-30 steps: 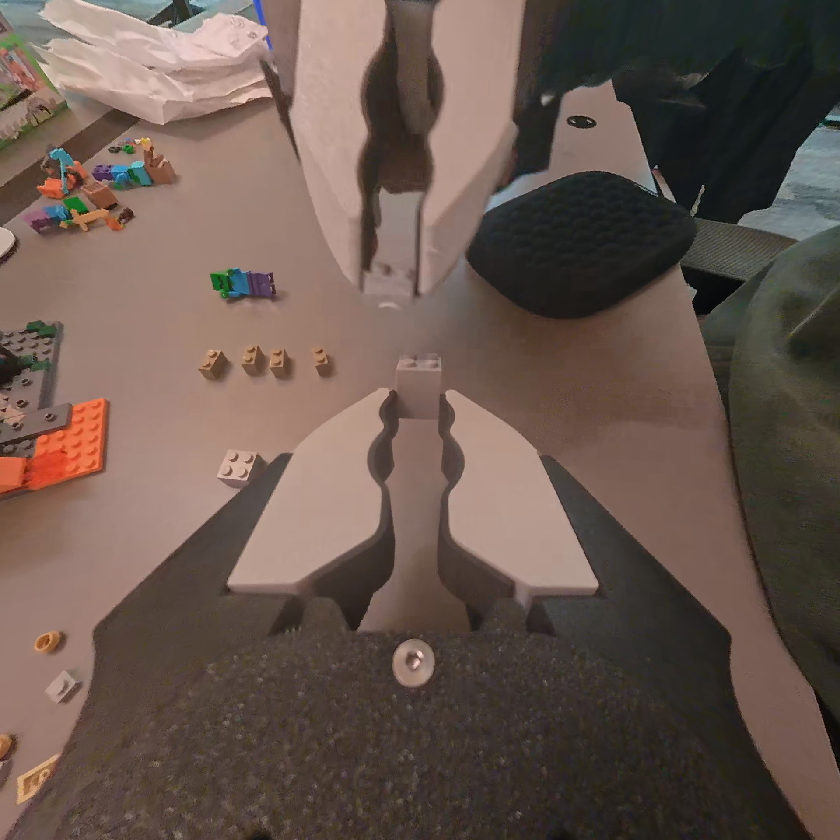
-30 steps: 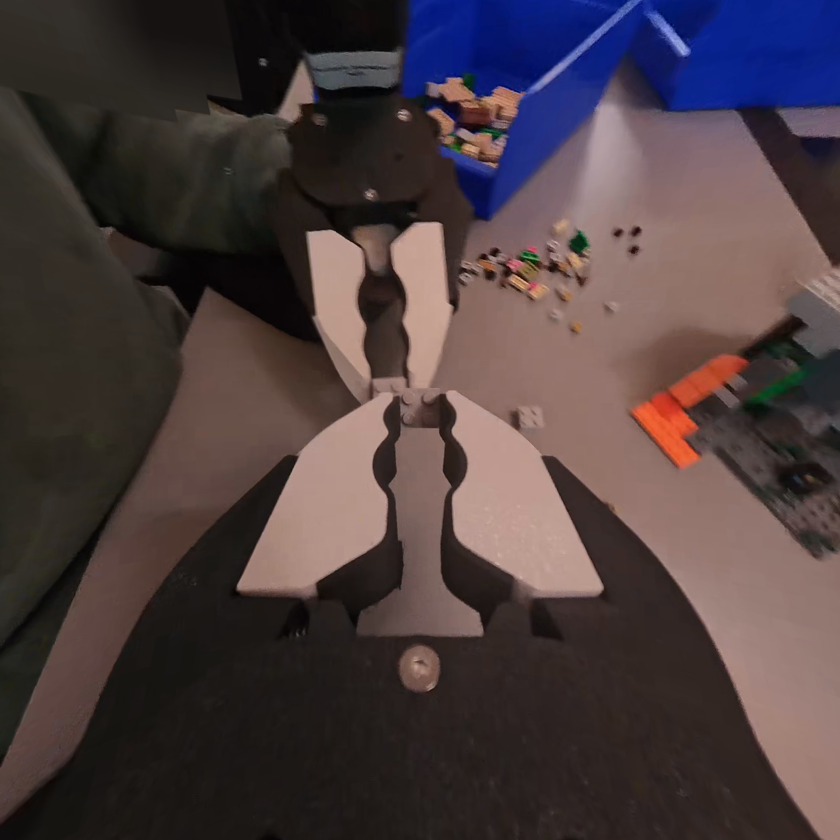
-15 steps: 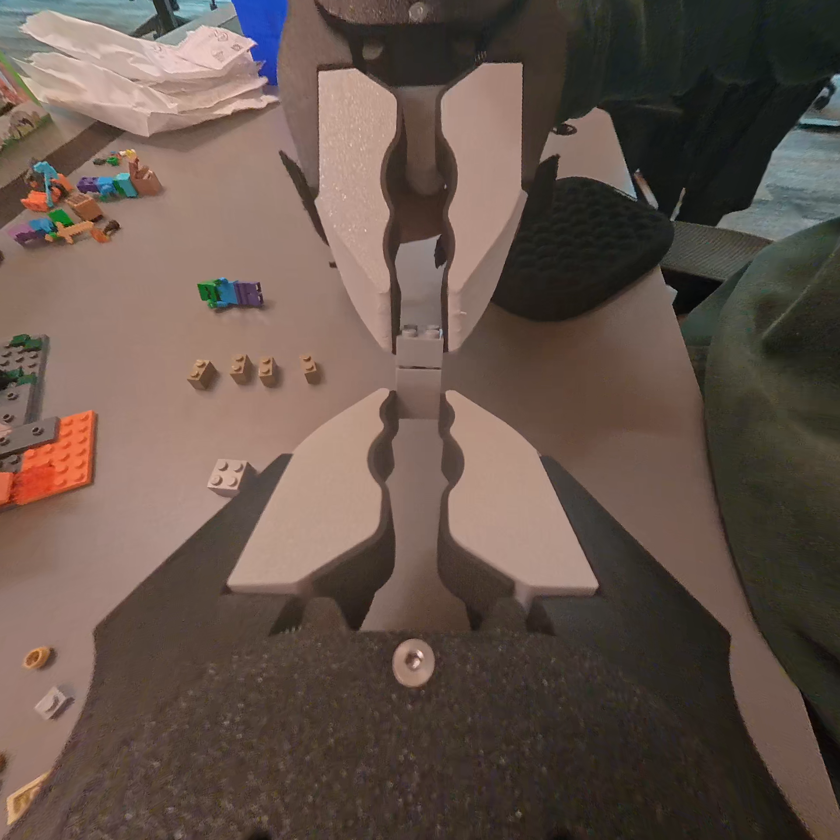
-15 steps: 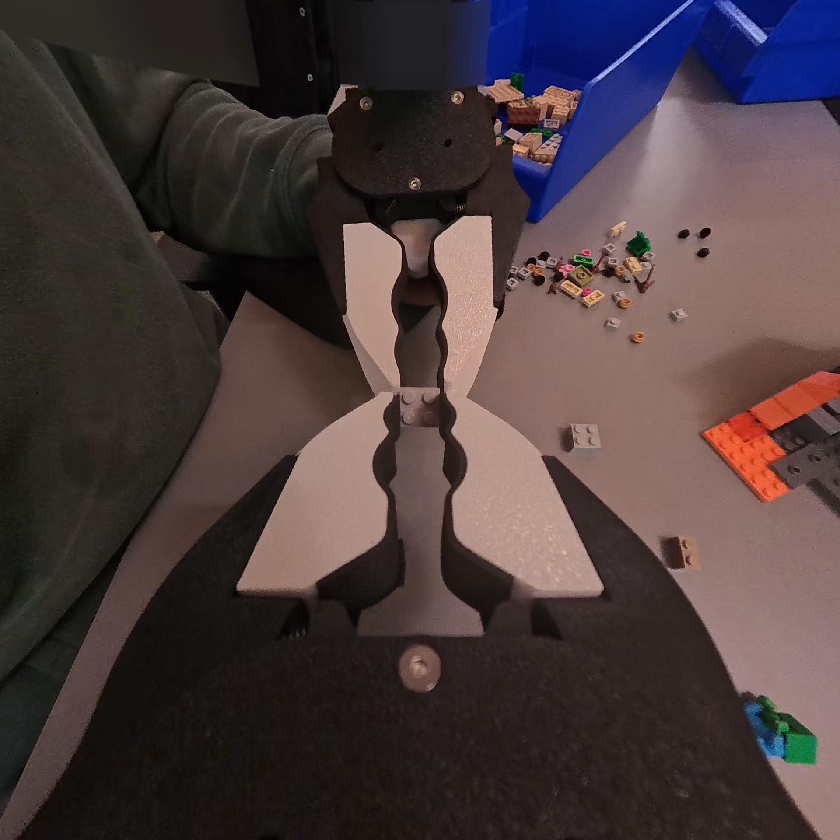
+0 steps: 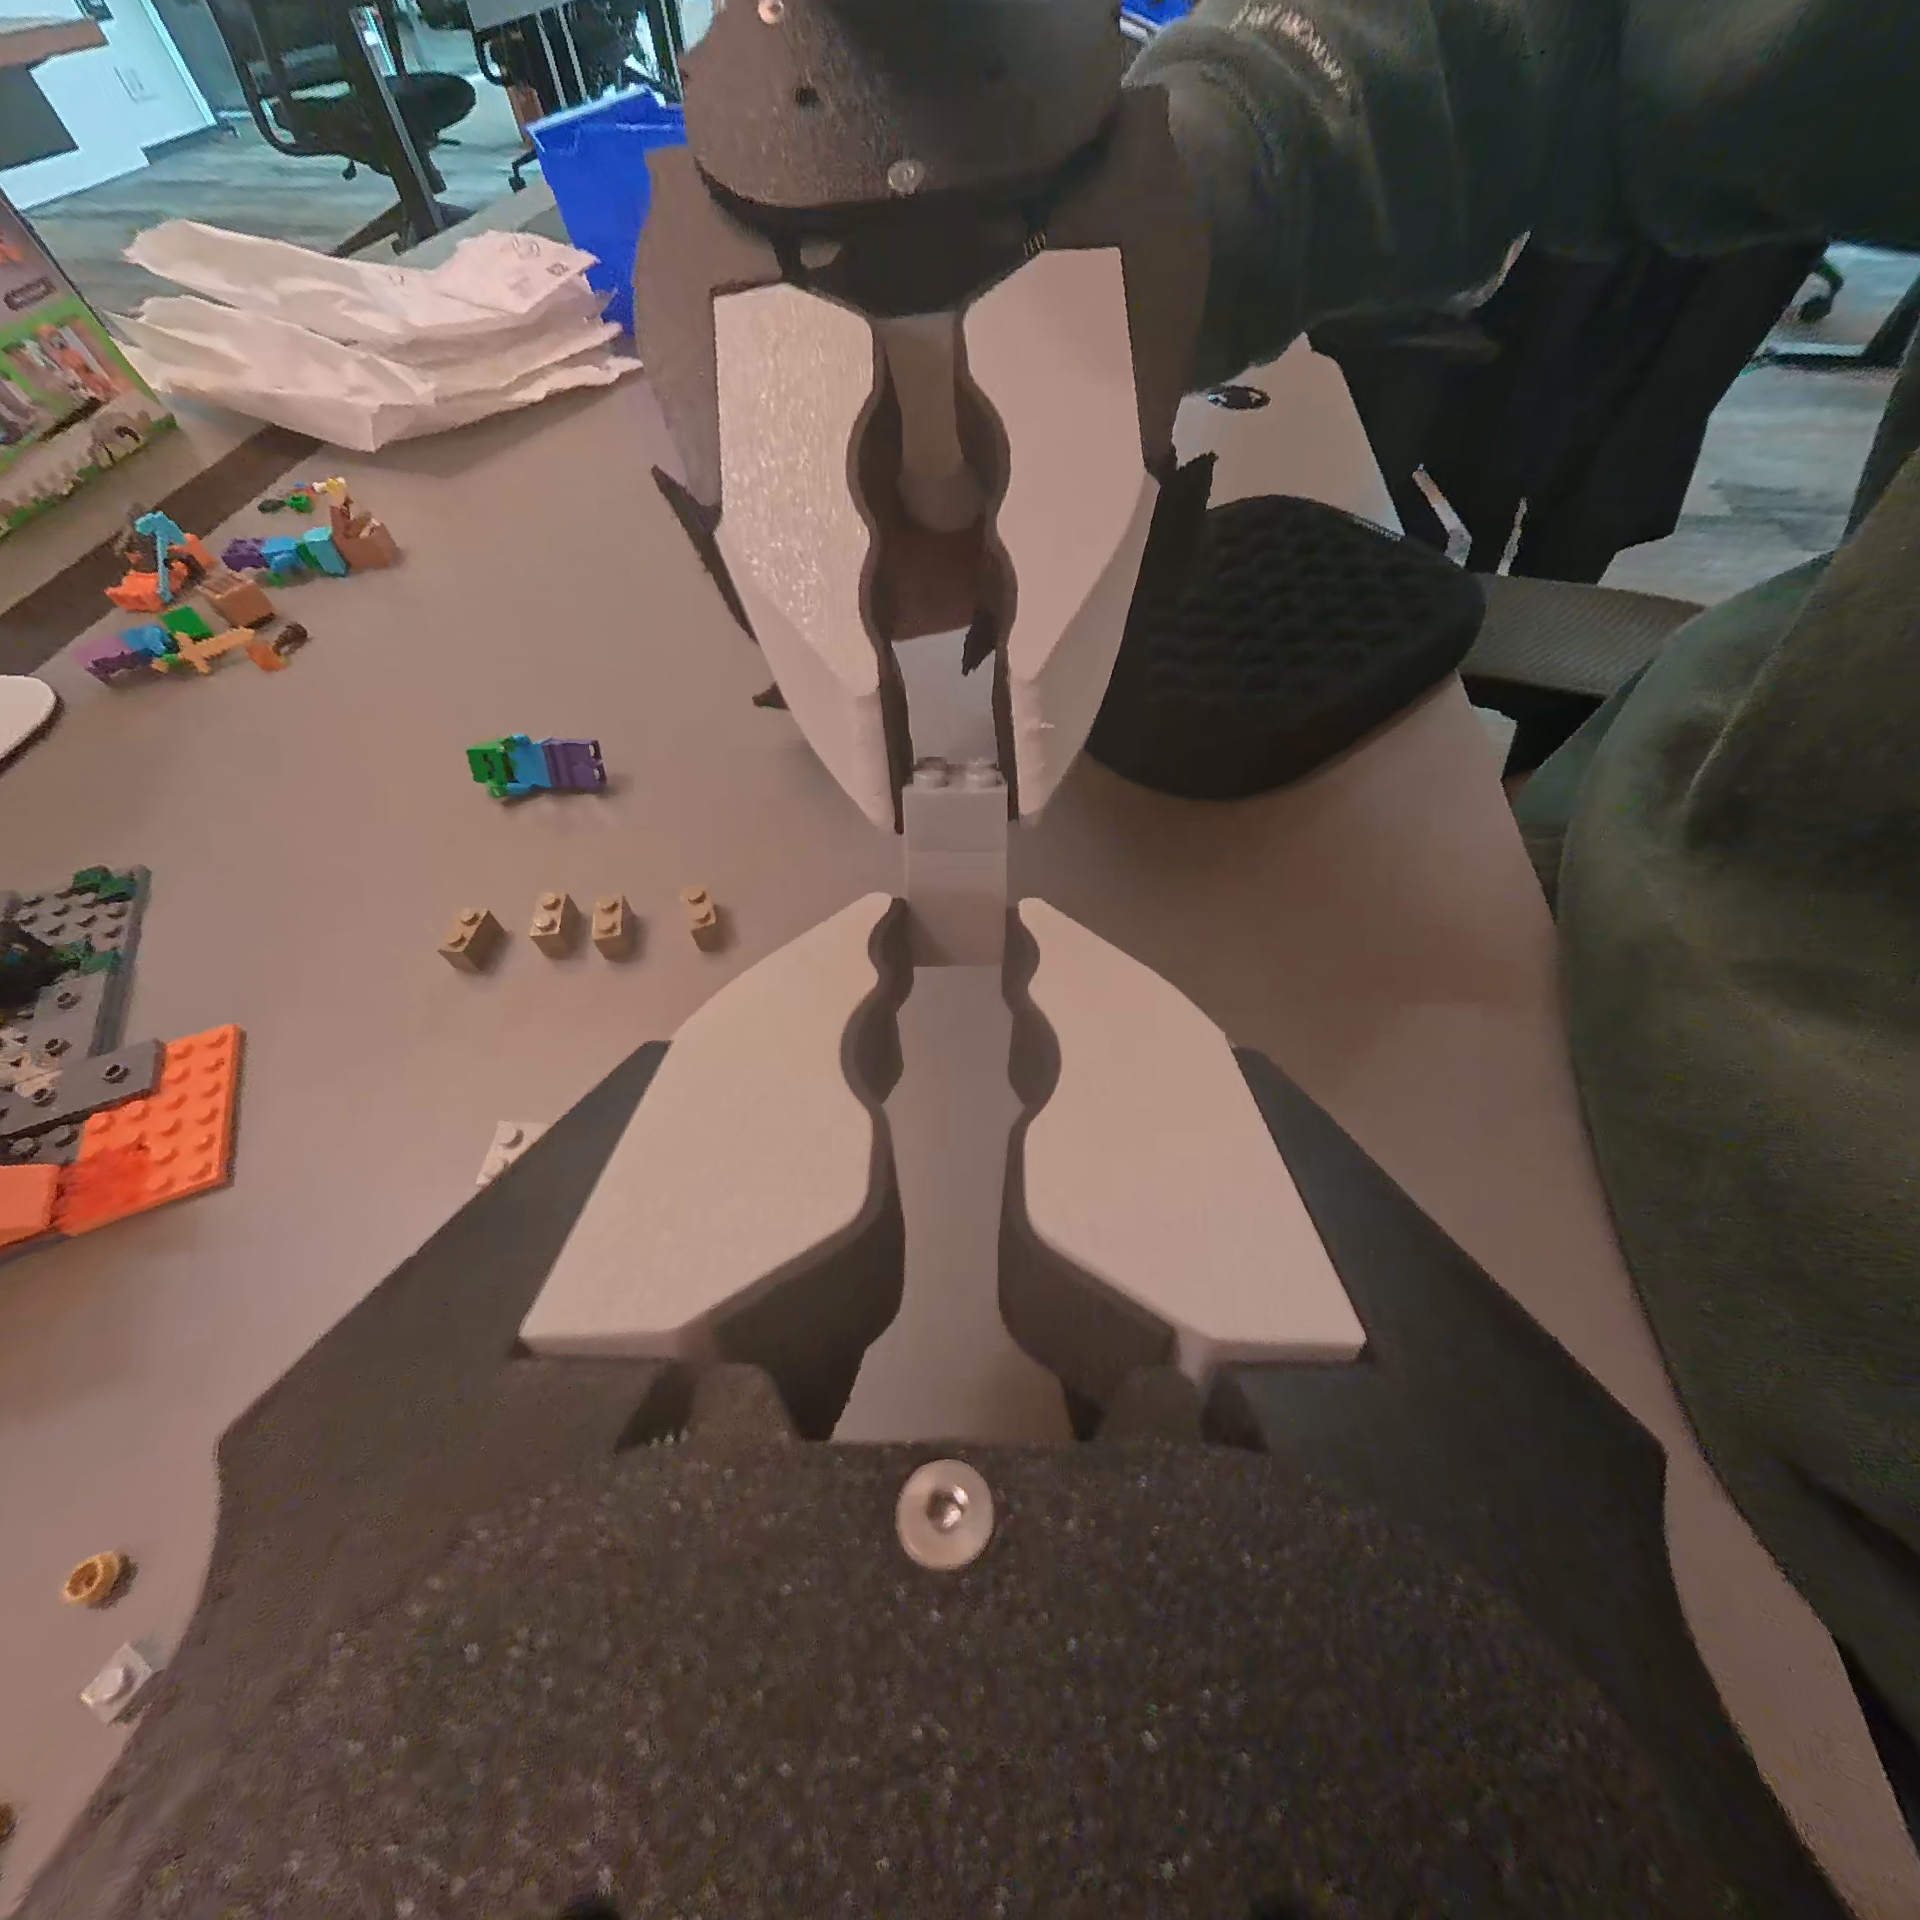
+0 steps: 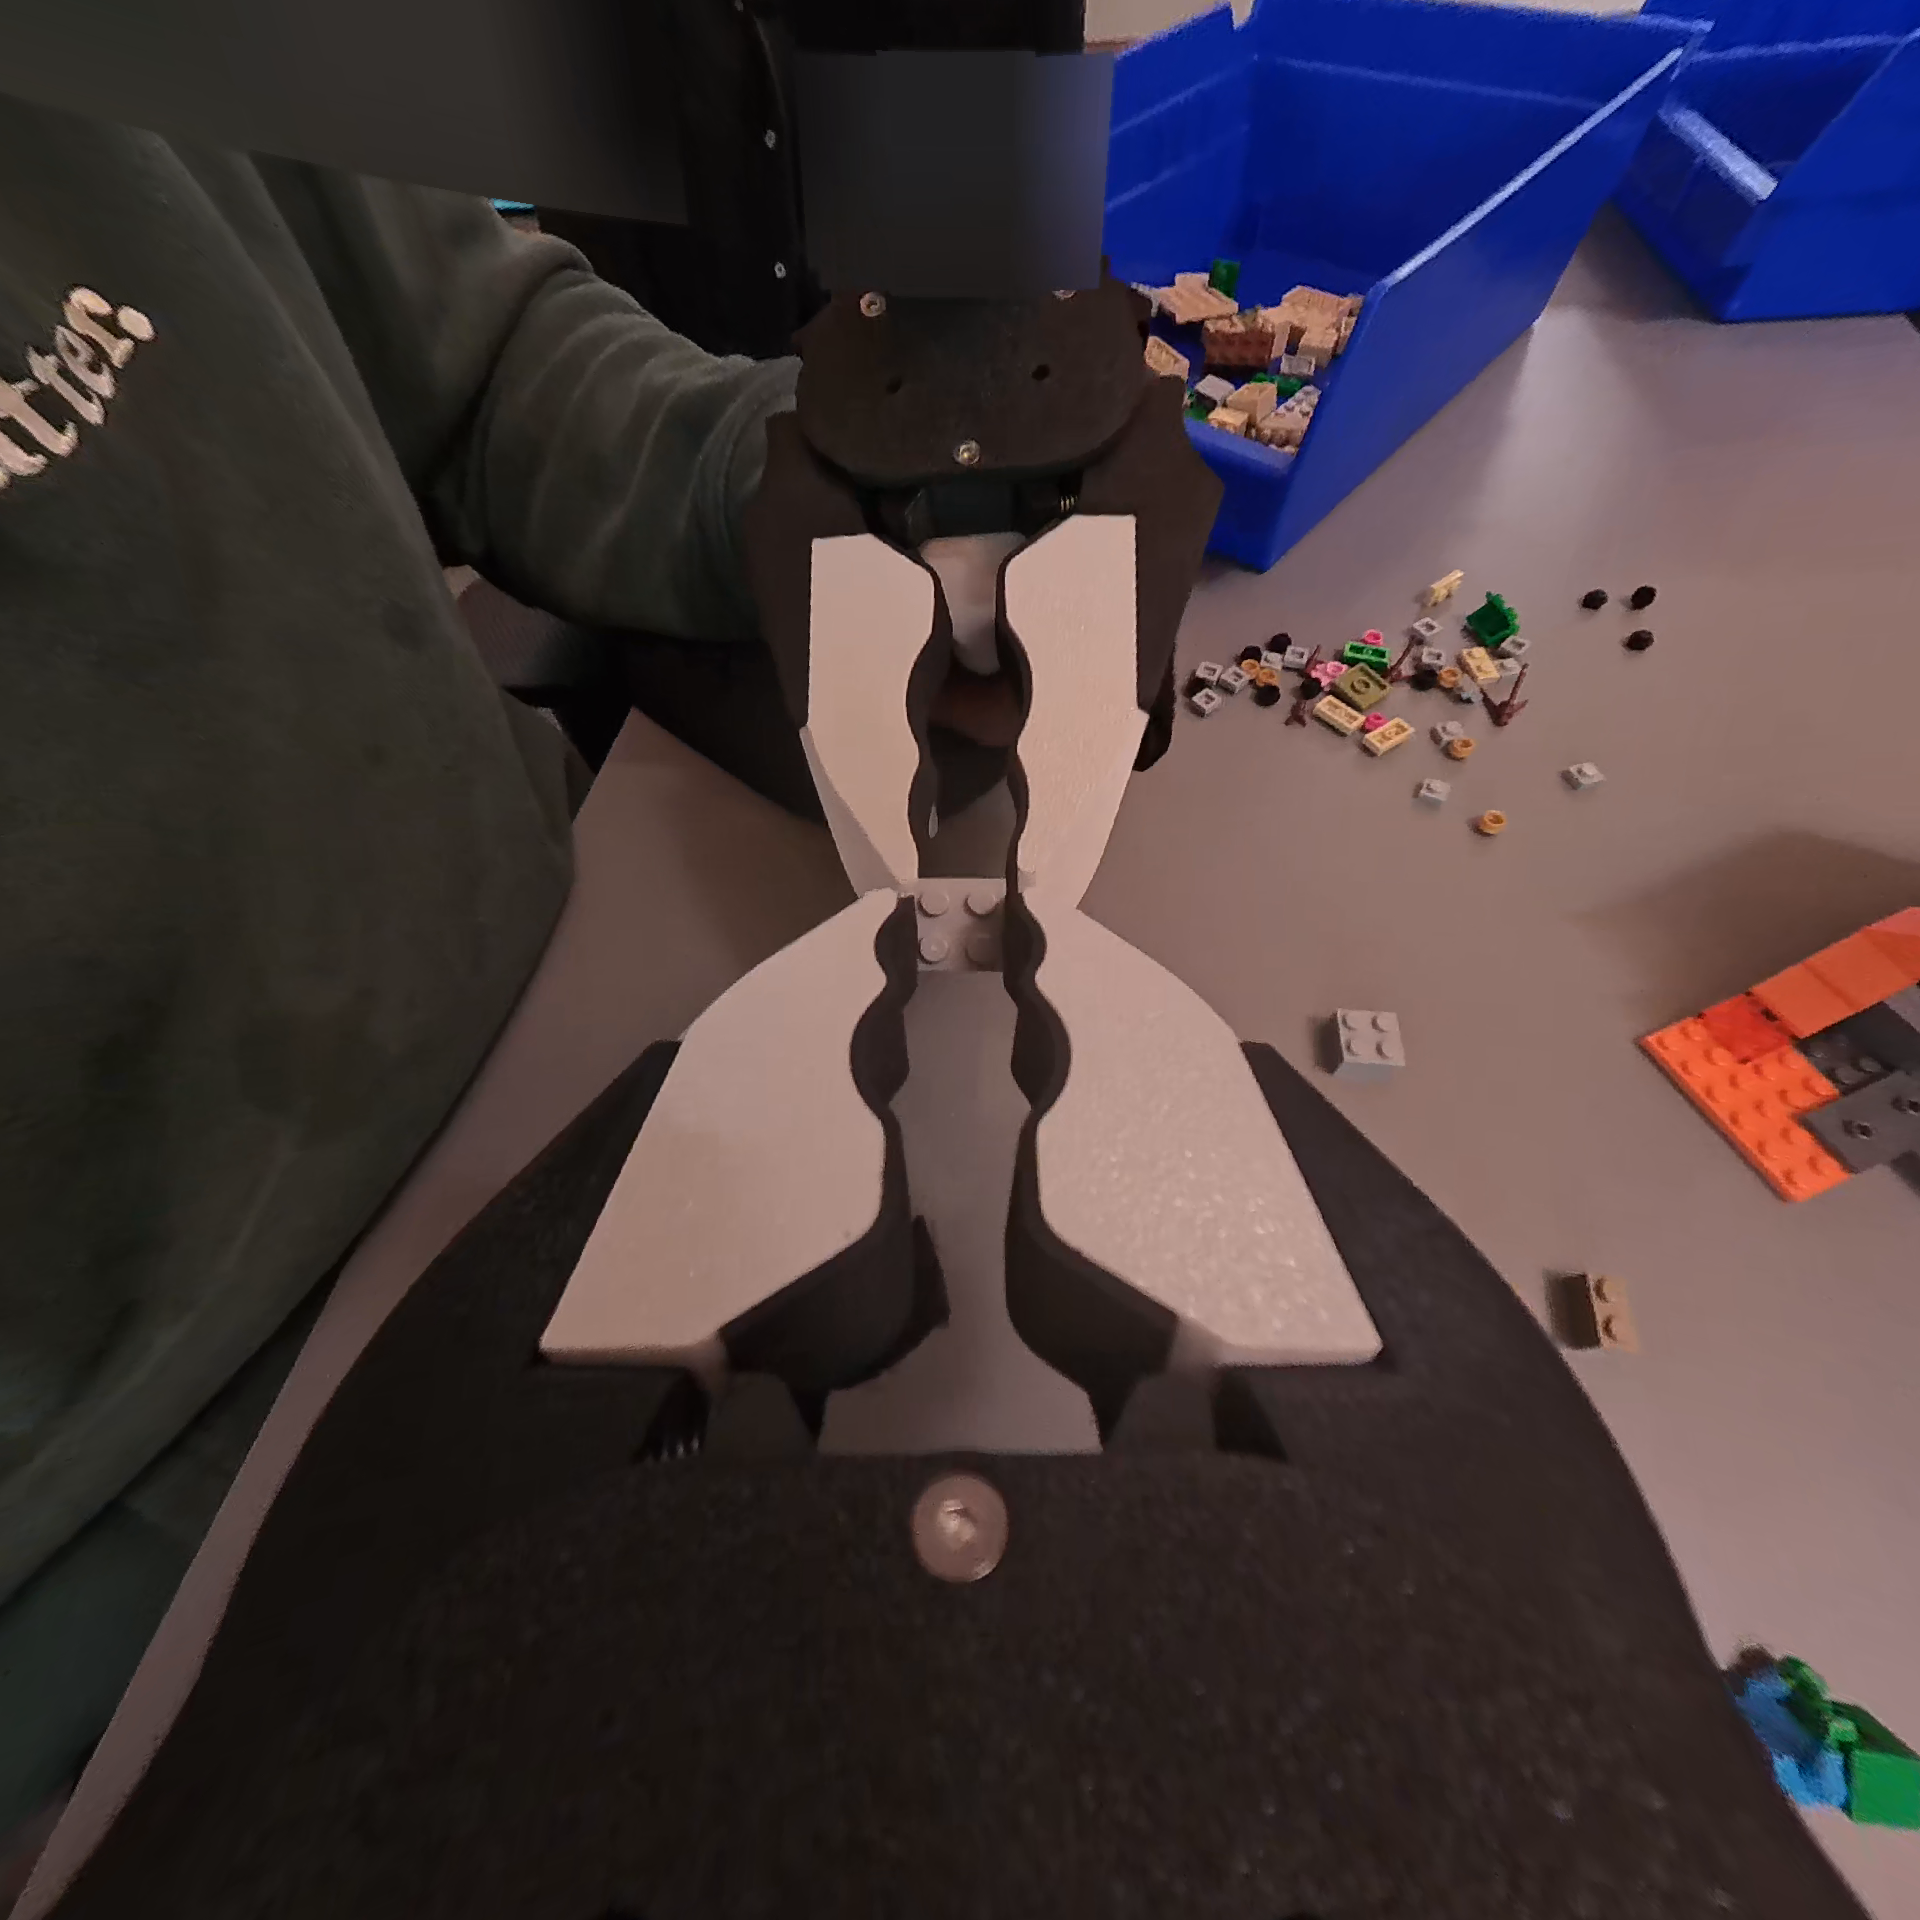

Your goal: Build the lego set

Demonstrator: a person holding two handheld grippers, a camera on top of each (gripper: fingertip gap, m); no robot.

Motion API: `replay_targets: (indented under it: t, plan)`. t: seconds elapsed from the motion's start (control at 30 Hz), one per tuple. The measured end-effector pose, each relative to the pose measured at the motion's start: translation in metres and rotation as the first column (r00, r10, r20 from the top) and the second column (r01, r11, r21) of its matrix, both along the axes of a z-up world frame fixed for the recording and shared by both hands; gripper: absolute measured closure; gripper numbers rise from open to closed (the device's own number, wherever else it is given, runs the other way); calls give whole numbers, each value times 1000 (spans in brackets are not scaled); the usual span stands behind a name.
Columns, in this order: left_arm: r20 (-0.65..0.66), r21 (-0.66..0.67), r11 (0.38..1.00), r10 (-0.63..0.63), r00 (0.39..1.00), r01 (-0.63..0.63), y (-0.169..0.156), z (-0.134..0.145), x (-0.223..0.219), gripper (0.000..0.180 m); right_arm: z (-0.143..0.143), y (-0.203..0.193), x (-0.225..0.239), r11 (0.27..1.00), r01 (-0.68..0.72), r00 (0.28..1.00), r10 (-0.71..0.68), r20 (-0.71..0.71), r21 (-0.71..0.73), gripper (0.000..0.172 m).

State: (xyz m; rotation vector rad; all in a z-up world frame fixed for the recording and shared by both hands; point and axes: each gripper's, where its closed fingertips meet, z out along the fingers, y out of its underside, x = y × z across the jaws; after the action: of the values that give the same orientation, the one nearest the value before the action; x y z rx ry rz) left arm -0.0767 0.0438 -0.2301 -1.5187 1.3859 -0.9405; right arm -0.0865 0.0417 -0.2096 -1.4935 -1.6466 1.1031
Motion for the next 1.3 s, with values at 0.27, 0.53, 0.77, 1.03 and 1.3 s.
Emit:
replay_targets:
  t: [0.27, 0.53, 0.77, 1.03, 1.3]
  plan:
    - [22, -21, 1000, 2, 1000, -2, 0, 2, 0, 165, 3, 1, -2, 999, 19, 997, -21, -72, -36, 155]
    - [118, -136, 991, 27, 993, -11, 5, 13, -1, 164, 21, 10, 0, 996, 93, 994, -91, -60, 20, 141]
    - [238, -364, 931, 79, 968, 14, 13, 26, -8, 164, 25, 17, -3, 843, 192, 979, -201, -37, 502, 128]
    - [340, -478, 870, 57, 939, 120, 5, 39, -9, 164, 23, 21, -14, 574, 135, 979, -204, -19, 808, 136]
    - [338, -510, 848, 45, 940, 143, 3, 36, -9, 164, 21, 23, -12, 484, 95, 973, -231, 23, 870, 141]
